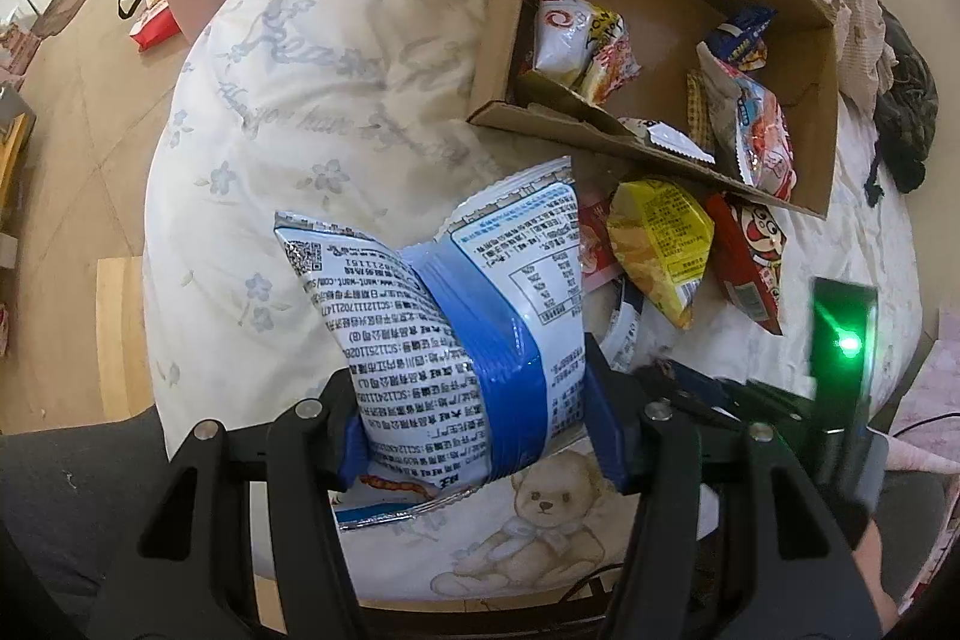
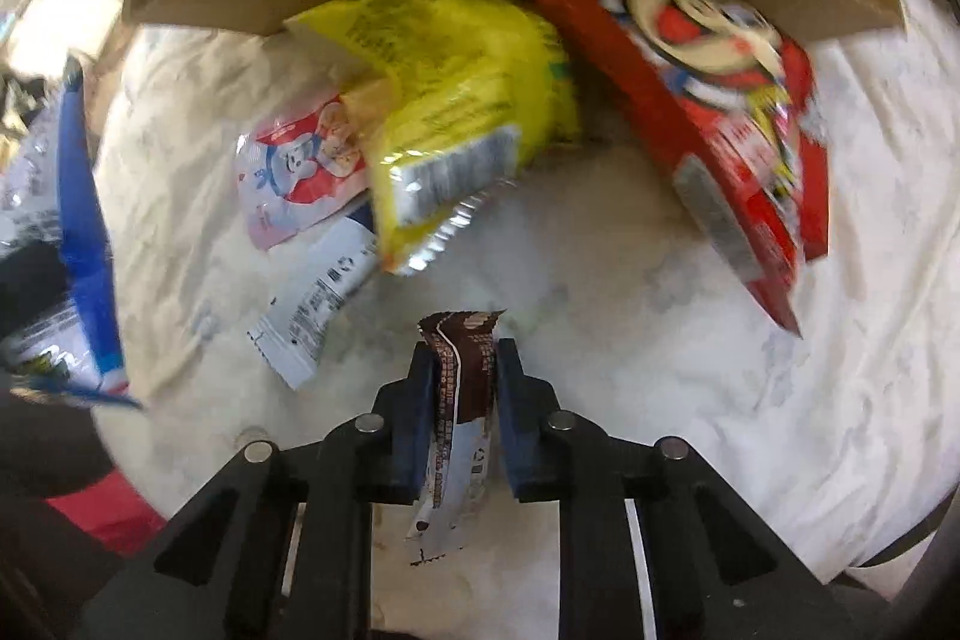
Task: Organize snacks
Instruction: 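Lift both snacks over the box and open both tools to release them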
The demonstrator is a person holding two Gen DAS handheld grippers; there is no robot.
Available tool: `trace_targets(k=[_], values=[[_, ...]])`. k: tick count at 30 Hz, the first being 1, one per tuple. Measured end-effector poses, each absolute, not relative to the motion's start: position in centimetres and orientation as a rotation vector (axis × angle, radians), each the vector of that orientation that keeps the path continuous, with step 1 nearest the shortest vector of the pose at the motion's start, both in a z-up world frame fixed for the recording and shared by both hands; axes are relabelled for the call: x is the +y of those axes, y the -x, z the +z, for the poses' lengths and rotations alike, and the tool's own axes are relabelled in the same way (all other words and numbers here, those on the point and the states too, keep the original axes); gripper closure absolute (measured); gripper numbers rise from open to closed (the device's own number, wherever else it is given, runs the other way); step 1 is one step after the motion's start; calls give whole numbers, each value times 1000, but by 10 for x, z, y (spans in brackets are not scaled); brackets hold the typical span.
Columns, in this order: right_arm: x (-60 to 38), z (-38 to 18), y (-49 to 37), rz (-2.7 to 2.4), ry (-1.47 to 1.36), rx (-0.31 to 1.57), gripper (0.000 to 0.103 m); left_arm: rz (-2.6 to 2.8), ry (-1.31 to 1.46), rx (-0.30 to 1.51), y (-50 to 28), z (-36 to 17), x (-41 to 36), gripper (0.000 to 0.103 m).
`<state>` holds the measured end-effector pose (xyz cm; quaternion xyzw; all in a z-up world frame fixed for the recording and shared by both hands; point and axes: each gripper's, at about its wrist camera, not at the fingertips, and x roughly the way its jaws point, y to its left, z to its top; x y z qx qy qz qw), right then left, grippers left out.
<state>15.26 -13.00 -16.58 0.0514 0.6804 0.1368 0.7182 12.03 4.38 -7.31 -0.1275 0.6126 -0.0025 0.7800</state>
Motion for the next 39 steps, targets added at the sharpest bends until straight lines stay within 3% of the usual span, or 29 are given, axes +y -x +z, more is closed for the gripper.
trace_targets(k=[6, 23, 31, 39], values=[[-166, -153, -145, 346, -312, 1478, 83, 4, 273, 1324, -121, -76, 44, 49], [-177, -105, -145, 419, -338, 1351, 83, 58, 239, 1277, -121, -74, 51, 49], [-184, -41, -167, 515, -397, 1161, 83, 11, 216, 1243, -127, -48, 40, 49], [-196, 22, -213, 512, -394, 986, 83, -32, 103, 1080, -184, 23, 22, 49]])
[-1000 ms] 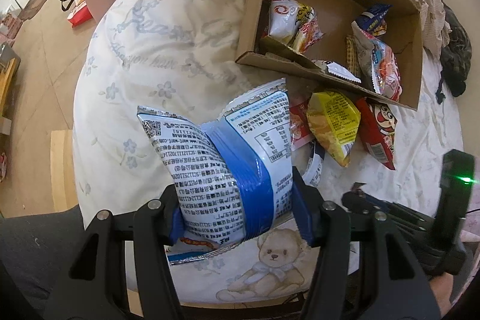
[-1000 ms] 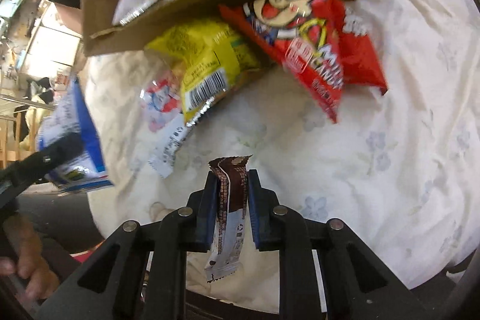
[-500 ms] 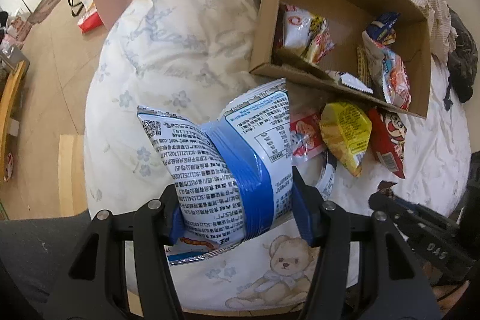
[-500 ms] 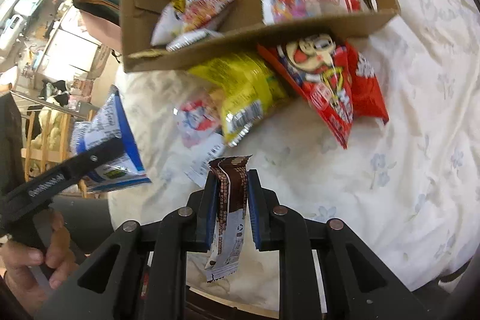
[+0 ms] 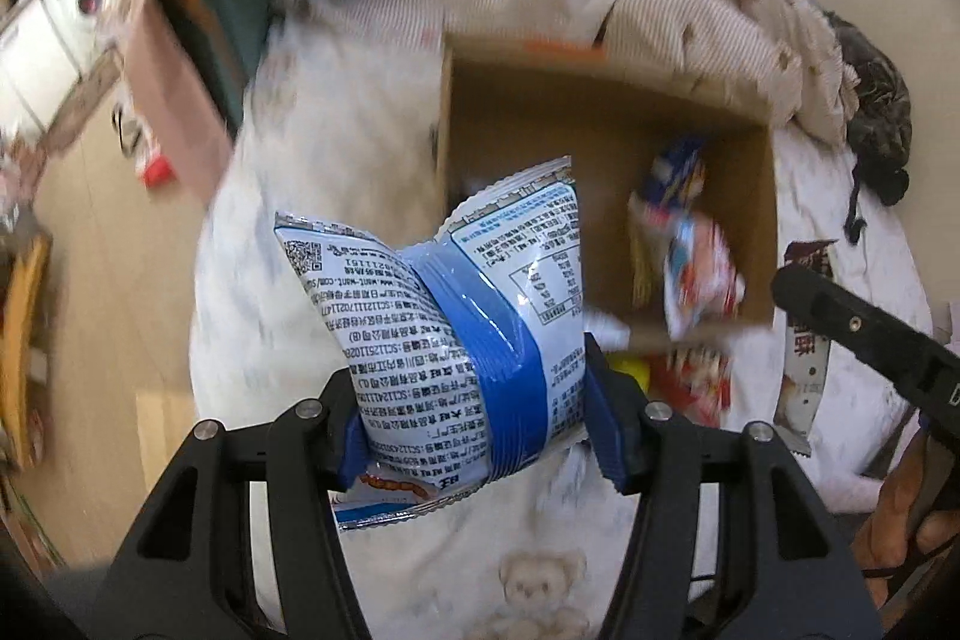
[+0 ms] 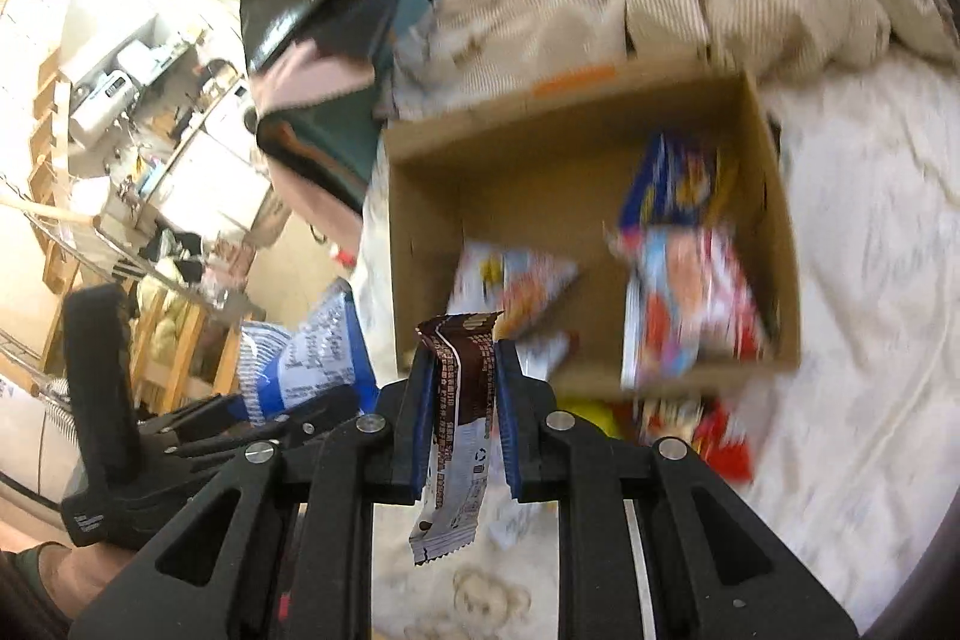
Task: Organize snacks
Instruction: 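Lift both snacks over the box and open both tools to release them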
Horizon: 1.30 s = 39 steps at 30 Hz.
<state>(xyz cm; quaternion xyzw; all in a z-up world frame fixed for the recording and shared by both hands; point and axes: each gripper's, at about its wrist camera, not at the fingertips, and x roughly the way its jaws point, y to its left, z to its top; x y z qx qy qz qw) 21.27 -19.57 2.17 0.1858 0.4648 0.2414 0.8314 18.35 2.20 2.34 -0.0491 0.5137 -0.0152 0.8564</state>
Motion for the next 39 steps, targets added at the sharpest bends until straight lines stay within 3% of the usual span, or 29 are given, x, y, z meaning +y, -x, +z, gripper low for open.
trace_targets(k=[12, 25, 39], values=[[-207, 36, -259, 488, -458, 821, 83, -63, 52, 971, -249, 31, 1, 49], [-198, -20, -276, 450, -429, 949, 83, -99, -55, 944, -257, -3, -16, 48], [-190, -33, -283, 453, -426, 994, 83, -75, 45, 983, -268, -13, 4, 47]])
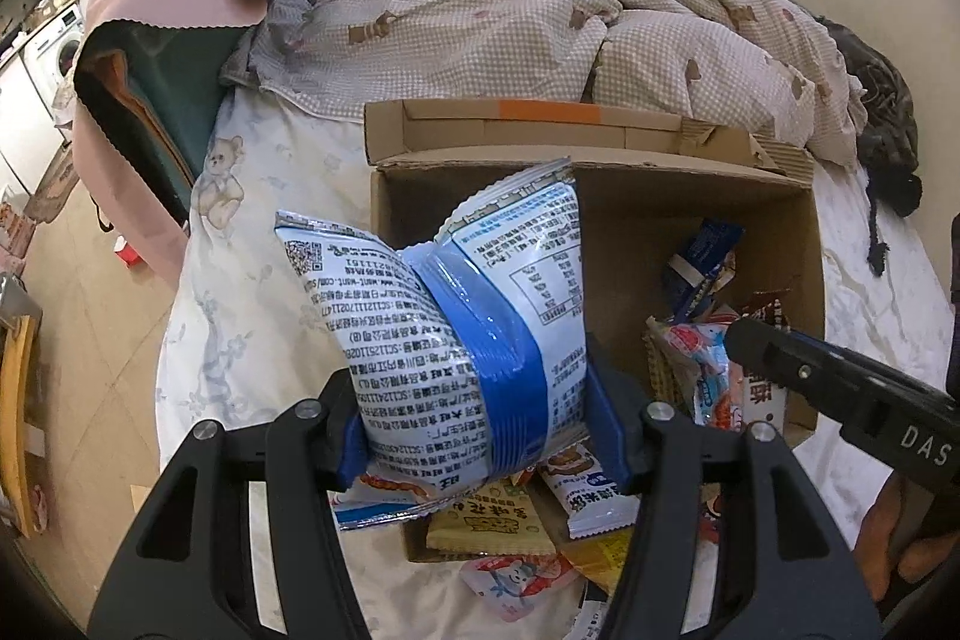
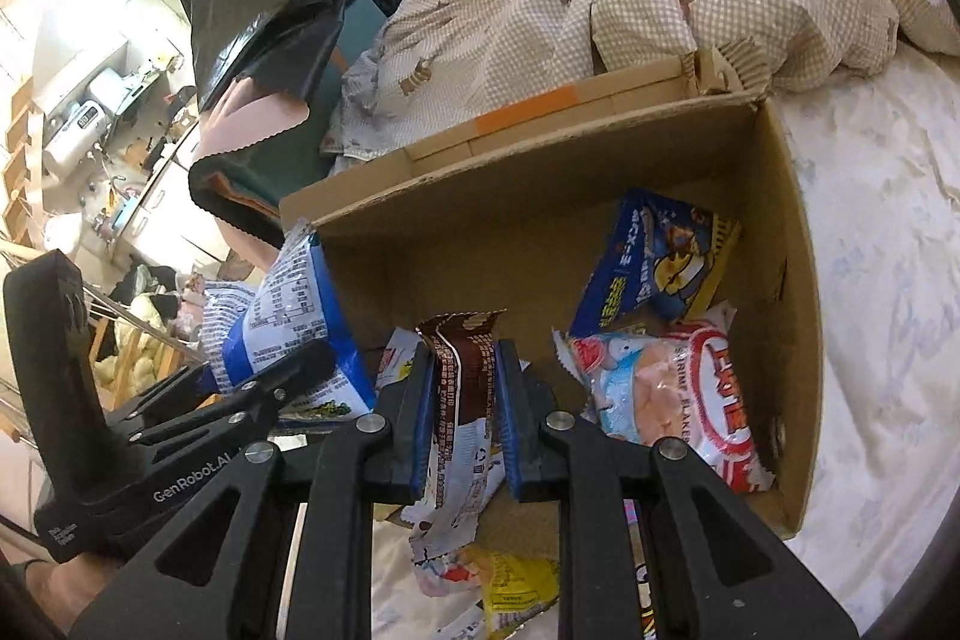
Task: Organize snacks
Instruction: 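Lift both snacks over the box and open both tools to release them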
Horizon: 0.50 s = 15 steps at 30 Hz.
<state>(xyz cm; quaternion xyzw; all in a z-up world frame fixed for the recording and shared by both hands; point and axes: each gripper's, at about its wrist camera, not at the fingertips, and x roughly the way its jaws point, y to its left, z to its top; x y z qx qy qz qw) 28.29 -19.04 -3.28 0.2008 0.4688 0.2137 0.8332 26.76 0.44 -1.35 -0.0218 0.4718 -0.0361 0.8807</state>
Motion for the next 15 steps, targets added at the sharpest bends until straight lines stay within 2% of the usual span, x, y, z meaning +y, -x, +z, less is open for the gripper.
trace_targets(k=[11, 12, 15], values=[[-194, -33, -284, 440, -432, 987, 82, -55, 5, 974, -265, -13, -1, 46], [-194, -32, -284, 436, -430, 983, 80, -54, 5, 974, -264, -13, -1, 42], [-195, -29, -284, 439, -440, 970, 80, -41, 24, 965, -263, -9, 1, 20]])
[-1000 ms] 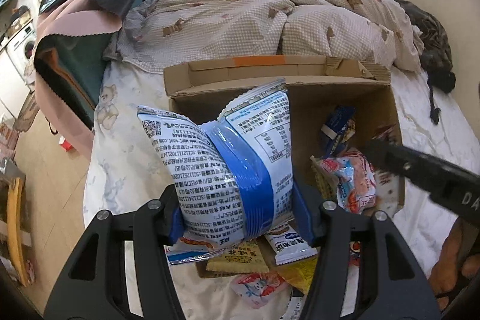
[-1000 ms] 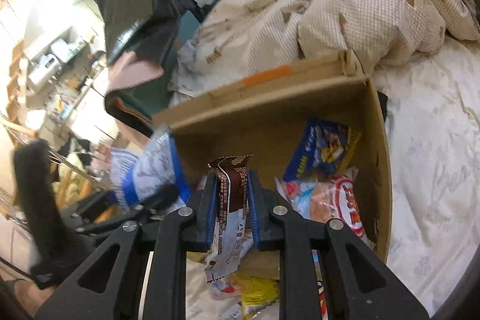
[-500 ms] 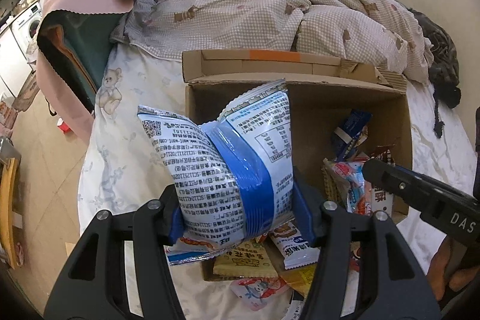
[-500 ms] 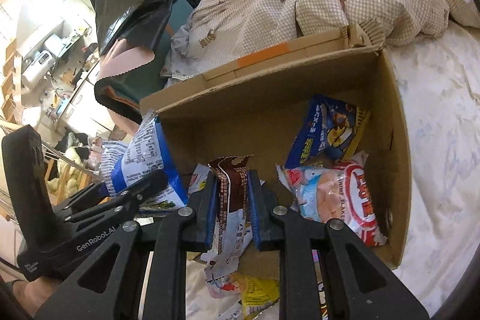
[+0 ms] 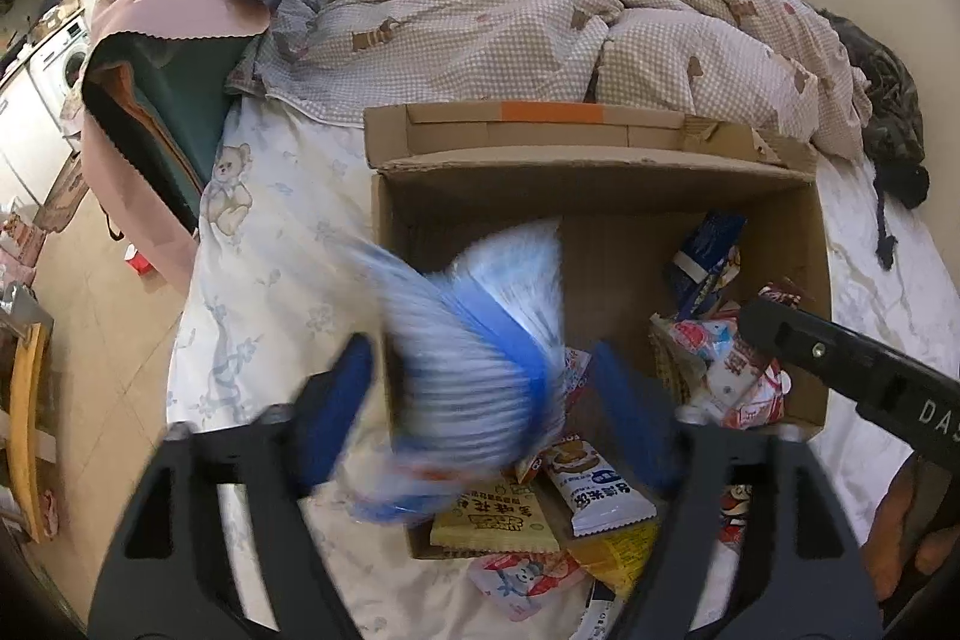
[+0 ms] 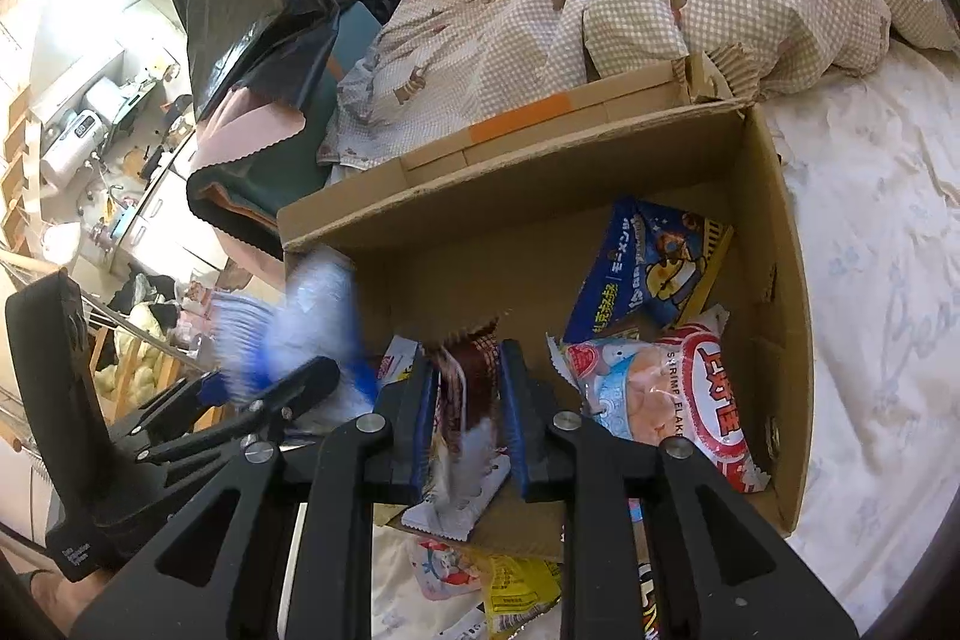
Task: Organize snacks
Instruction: 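Lift both snacks over the box and open both tools to release them, then withdraw both tools from the box toward the remaining snacks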
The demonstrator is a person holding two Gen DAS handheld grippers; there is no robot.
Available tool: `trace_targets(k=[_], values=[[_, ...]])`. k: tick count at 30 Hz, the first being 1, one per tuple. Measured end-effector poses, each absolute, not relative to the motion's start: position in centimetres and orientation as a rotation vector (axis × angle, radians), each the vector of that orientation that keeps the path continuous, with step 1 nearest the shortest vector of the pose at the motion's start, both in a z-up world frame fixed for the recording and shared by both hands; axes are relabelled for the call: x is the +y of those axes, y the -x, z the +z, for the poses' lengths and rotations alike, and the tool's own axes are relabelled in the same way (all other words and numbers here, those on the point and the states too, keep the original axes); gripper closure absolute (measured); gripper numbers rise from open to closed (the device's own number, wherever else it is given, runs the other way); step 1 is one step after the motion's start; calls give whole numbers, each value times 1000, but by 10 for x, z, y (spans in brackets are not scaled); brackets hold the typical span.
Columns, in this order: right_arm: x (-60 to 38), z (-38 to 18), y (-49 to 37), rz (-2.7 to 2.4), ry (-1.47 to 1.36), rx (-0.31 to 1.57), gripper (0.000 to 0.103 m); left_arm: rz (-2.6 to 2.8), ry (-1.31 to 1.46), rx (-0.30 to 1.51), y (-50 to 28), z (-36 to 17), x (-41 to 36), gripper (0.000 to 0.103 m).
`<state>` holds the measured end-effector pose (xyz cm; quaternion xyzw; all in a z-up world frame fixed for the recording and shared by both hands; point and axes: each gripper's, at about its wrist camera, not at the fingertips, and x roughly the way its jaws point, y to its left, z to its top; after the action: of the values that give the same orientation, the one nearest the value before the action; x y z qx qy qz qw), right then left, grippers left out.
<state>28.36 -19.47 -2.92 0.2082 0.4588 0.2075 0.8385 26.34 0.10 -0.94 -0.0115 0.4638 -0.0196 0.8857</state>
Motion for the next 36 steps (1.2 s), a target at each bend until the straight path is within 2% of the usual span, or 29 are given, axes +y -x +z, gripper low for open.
trace_targets(k=[4, 5, 7, 8, 9, 23, 36], values=[[-196, -28, -284, 443, -451, 968, 78, -44, 66, 943, -262, -3, 7, 15], [-198, -28, -284, 442, -460, 967, 73, -49, 74, 943, -262, -2, 8, 15], [-200, -28, -284, 444, -484, 960, 50, -58, 87, 947, -262, -3, 9, 15], [-203, -27, -283, 443, -503, 949, 35, -57, 86, 951, -262, -3, 8, 15], [-205, -26, -282, 438, -517, 933, 30, -54, 81, 954, -261, -4, 8, 15], [-211, -25, -282, 418, -519, 945, 28, -50, 78, 984, -255, -7, 9, 15], [-226, -16, -247, 403, -513, 950, 28, -40, 76, 986, -211, 0, 19, 15]])
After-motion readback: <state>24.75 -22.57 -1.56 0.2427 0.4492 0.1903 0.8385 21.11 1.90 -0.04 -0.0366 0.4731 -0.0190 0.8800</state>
